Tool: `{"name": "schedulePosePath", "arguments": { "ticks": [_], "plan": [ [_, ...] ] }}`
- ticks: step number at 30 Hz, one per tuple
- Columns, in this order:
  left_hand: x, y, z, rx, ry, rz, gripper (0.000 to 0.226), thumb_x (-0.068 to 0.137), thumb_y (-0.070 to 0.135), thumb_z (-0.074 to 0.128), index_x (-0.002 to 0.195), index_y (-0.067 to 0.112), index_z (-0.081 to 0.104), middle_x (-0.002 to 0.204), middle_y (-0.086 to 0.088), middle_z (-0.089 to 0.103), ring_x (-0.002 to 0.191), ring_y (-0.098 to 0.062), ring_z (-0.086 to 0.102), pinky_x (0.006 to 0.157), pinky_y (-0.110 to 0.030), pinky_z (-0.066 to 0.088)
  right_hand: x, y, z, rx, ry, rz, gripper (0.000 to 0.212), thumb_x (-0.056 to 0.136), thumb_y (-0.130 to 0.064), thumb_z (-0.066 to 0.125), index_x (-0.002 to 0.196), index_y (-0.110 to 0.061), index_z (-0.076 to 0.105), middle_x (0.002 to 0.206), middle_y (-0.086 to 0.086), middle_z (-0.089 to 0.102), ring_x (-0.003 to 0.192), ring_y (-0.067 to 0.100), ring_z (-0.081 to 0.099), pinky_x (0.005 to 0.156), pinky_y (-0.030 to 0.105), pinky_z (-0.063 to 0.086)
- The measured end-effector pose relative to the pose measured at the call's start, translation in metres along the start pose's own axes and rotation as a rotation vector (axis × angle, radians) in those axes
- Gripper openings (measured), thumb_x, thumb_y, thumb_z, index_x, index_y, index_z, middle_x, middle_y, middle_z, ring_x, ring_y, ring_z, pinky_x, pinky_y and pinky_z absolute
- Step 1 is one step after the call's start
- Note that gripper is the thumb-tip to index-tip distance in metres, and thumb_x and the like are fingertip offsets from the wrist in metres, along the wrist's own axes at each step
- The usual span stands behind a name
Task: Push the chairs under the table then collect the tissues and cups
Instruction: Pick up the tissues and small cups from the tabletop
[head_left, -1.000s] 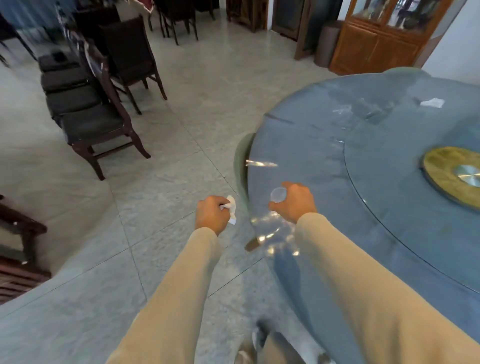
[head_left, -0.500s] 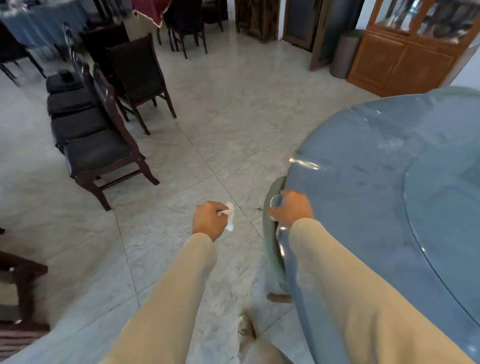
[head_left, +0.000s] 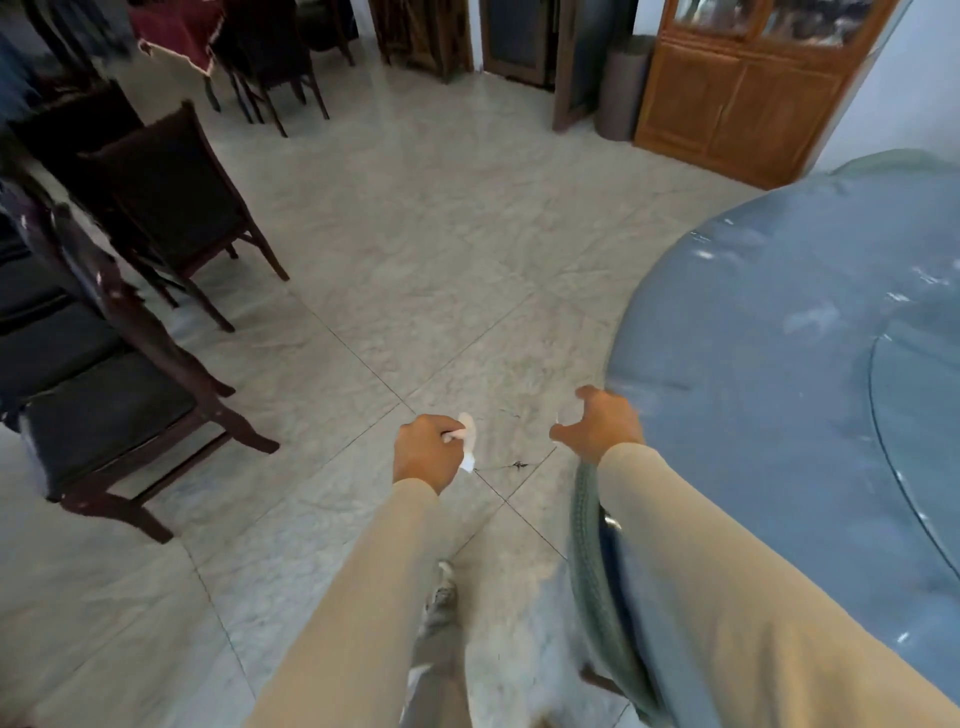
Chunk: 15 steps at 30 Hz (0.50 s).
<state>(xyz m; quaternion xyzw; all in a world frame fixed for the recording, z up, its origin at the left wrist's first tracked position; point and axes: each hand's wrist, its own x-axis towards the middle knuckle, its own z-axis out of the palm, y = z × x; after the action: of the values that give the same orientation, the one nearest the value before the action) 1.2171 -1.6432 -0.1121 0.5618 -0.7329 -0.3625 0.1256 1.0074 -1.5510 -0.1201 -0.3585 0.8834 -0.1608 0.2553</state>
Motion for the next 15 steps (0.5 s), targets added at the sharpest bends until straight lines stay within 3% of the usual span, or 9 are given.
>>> {"name": "schedulePosePath", "arguments": {
  "ticks": [4, 10, 15],
  "plan": [
    [0.091, 0.014, -0.012, -0.007, -0.064, 0.103, 0.028, 0.083, -0.004, 0.052, 0.069, 0.013, 0.068, 0.067, -0.008, 0.055, 0.065, -0.024, 0.047, 0.062, -0.029, 0.038, 0.061, -0.035, -0.004, 0.01, 0.059, 0.1, 0.069, 0.077, -0.043, 0.075, 0.136, -0.016, 0.051, 0.128, 0.013, 0.058, 0.113, 0.034, 0.058, 0.088, 0.042, 0.054],
    [0.203, 0.064, -0.029, 0.015, -0.163, 0.251, 0.028, 0.082, -0.004, 0.05, 0.071, 0.007, 0.074, 0.06, -0.005, 0.054, 0.057, -0.022, 0.045, 0.051, -0.022, 0.031, 0.128, -0.086, -0.019, 0.075, 0.149, 0.2, 0.069, 0.077, -0.043, 0.074, 0.136, -0.015, 0.052, 0.125, 0.014, 0.06, 0.112, 0.034, 0.059, 0.084, 0.04, 0.053],
    [0.266, 0.118, -0.009, 0.103, -0.3, 0.397, 0.026, 0.081, -0.004, 0.052, 0.065, 0.01, 0.068, 0.067, -0.019, 0.06, 0.062, -0.03, 0.049, 0.049, -0.023, 0.028, 0.162, -0.078, -0.046, 0.12, 0.219, 0.318, 0.066, 0.079, -0.045, 0.073, 0.135, -0.017, 0.053, 0.126, 0.012, 0.059, 0.112, 0.035, 0.058, 0.087, 0.043, 0.053]
  ]
}}
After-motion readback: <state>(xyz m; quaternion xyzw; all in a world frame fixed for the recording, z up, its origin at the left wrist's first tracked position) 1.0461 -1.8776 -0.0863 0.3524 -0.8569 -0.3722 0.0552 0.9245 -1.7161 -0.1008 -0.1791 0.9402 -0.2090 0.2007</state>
